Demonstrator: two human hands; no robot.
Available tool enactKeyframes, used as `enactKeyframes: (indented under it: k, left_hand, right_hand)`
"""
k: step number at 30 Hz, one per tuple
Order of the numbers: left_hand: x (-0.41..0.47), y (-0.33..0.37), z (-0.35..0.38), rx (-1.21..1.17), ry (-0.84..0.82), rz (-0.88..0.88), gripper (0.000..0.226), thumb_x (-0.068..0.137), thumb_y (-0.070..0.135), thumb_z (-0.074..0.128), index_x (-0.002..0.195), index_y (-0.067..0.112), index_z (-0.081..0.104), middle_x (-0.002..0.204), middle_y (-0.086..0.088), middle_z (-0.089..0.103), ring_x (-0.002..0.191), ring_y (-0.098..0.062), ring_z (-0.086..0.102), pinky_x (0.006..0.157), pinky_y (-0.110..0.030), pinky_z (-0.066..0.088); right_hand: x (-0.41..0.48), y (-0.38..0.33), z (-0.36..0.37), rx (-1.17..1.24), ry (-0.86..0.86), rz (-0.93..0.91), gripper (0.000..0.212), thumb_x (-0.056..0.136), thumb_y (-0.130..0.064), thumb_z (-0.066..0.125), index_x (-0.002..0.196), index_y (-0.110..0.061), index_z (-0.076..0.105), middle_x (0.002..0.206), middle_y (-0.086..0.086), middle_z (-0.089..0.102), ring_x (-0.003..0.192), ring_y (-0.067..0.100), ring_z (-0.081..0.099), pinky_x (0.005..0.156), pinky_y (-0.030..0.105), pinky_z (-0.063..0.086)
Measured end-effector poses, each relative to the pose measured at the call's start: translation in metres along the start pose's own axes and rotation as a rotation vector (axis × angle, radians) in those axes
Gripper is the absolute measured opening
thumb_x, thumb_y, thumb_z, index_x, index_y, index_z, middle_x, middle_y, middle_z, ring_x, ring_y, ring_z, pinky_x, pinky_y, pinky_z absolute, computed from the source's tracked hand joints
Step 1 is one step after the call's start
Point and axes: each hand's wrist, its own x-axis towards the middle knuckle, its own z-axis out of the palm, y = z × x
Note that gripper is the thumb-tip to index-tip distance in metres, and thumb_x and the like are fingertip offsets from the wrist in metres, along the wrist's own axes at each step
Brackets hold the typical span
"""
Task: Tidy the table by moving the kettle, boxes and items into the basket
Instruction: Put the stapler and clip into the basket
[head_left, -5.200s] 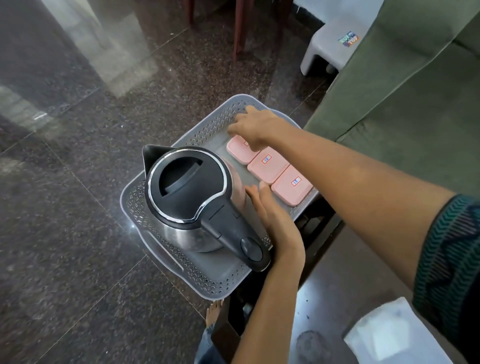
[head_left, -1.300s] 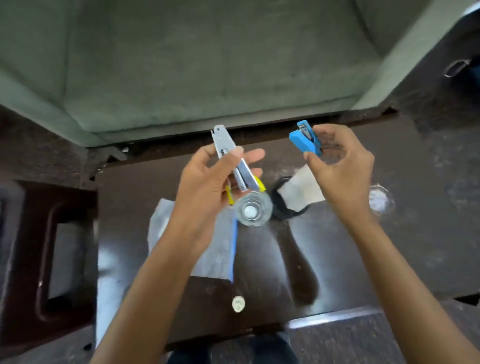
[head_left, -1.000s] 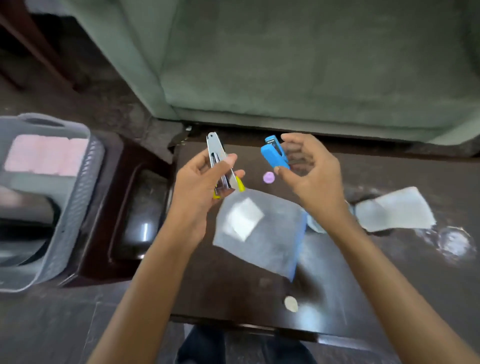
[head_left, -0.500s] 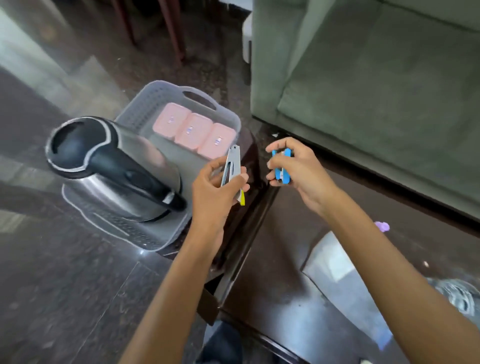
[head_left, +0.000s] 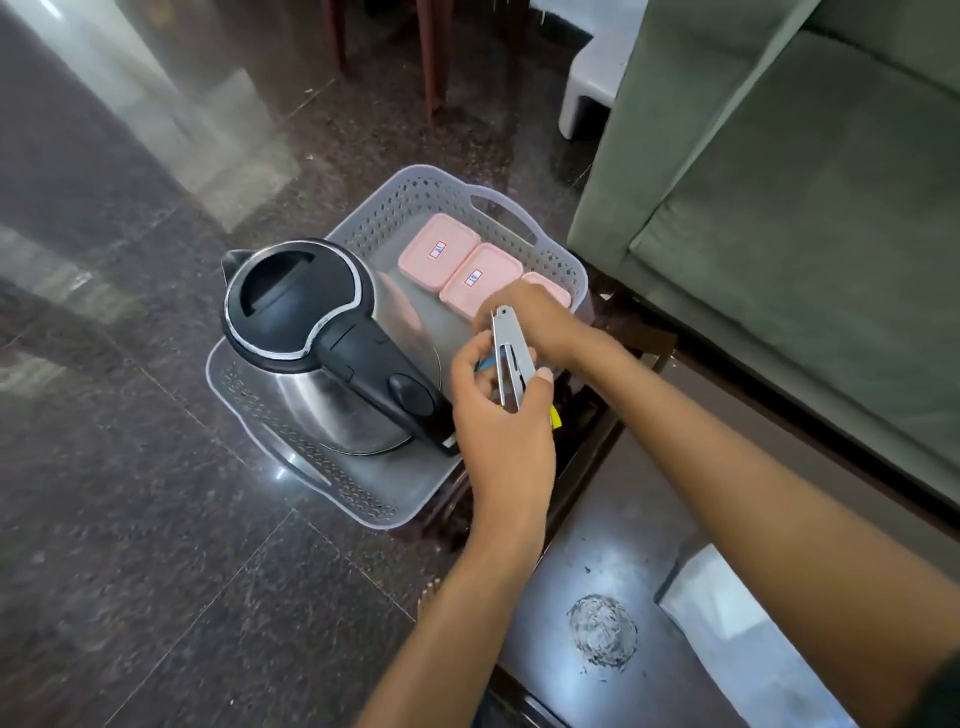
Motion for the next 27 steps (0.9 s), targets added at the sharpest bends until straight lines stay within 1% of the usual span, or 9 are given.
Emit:
enactKeyframes:
  k: [2,5,10,13,15,17,20,23,27]
  left_hand:
    - [0.001,-0.001,0.001,0.011,0.01,0.005,0.042,0.081,-0.004,0.061,0.112,0.022,0.05,0.109,-0.006,0.067,0.094,-0.017,0.065,0.084,-0.036,0.051]
    - [0.001,-0.004,0.001,0.006,0.016,-0.002,0.042,0.082,-0.004,0.06,0.11,0.026,0.05,0.107,-0.003,0.068,0.095,-0.017,0.066,0.084,-0.035,0.053]
    - [0.001,-0.005,0.002,0.005,0.033,-0.001,0.043,0.081,-0.002,0.061,0.112,0.025,0.05,0.109,-0.003,0.068,0.097,-0.018,0.066,0.089,-0.039,0.053]
    - [0.0,-0.005,0.002,0.002,0.036,0.001,0.044,0.081,-0.003,0.061,0.112,0.026,0.05,0.112,-0.003,0.067,0.1,-0.021,0.066,0.089,-0.041,0.053]
    - [0.0,-0.006,0.003,0.011,0.044,0.005,0.044,0.081,-0.003,0.061,0.111,0.027,0.051,0.112,-0.003,0.067,0.099,-0.02,0.066,0.089,-0.042,0.053]
    - [0.001,-0.006,0.003,0.02,0.047,0.01,0.044,0.08,-0.003,0.062,0.111,0.027,0.051,0.11,-0.002,0.067,0.092,-0.016,0.065,0.085,-0.039,0.052]
    - [0.003,-0.005,0.006,0.043,0.026,0.001,0.046,0.079,-0.002,0.063,0.114,0.025,0.052,0.107,0.004,0.068,0.083,-0.009,0.064,0.082,-0.033,0.054]
    - [0.006,-0.005,0.009,0.074,0.031,0.005,0.046,0.077,-0.003,0.063,0.115,0.023,0.054,0.098,0.007,0.069,0.077,-0.006,0.064,0.076,-0.03,0.056]
    - [0.008,-0.006,0.011,0.126,0.023,0.009,0.05,0.077,0.0,0.064,0.118,0.025,0.052,0.103,0.006,0.069,0.08,-0.011,0.065,0.072,-0.029,0.054]
  right_hand:
    - [-0.003,-0.006,0.002,-0.142,-0.1,0.042,0.023,0.086,0.002,0.045,0.068,0.013,0.054,0.07,0.022,0.056,0.073,0.032,0.053,0.061,0.03,0.04]
    - [-0.018,-0.015,-0.001,-0.417,-0.25,-0.051,0.044,0.096,0.005,0.029,0.055,-0.011,0.027,0.061,0.003,0.027,0.057,0.013,0.029,0.054,0.017,0.026]
    - [-0.005,-0.003,0.011,-0.503,-0.177,-0.077,0.04,0.095,-0.01,0.04,0.058,-0.017,0.027,0.06,-0.002,0.034,0.06,0.019,0.04,0.07,0.03,0.035]
    - [-0.006,-0.002,0.011,-0.548,-0.159,-0.137,0.038,0.093,-0.009,0.04,0.058,-0.018,0.028,0.065,0.0,0.04,0.077,0.021,0.047,0.075,0.037,0.042]
    - [-0.009,0.002,0.003,-0.396,-0.092,-0.174,0.035,0.089,-0.006,0.046,0.056,-0.014,0.038,0.065,0.003,0.046,0.075,0.023,0.047,0.07,0.037,0.041]
    - [-0.011,0.006,-0.013,-0.039,-0.003,-0.154,0.019,0.083,-0.001,0.055,0.065,-0.003,0.062,0.067,0.015,0.059,0.067,0.022,0.051,0.061,0.034,0.04]
    - [-0.025,0.008,-0.045,0.573,-0.167,-0.067,0.014,0.088,-0.011,0.059,0.087,-0.005,0.072,0.084,0.015,0.068,0.066,0.02,0.06,0.057,0.03,0.048]
    - [-0.029,0.012,-0.062,0.54,-0.351,-0.113,0.016,0.084,-0.009,0.063,0.098,-0.004,0.07,0.088,0.014,0.067,0.067,0.017,0.061,0.056,0.02,0.053]
    - [-0.025,0.017,-0.066,0.504,-0.29,-0.107,0.027,0.077,0.003,0.068,0.104,0.006,0.065,0.102,0.033,0.063,0.083,0.032,0.058,0.067,0.025,0.057]
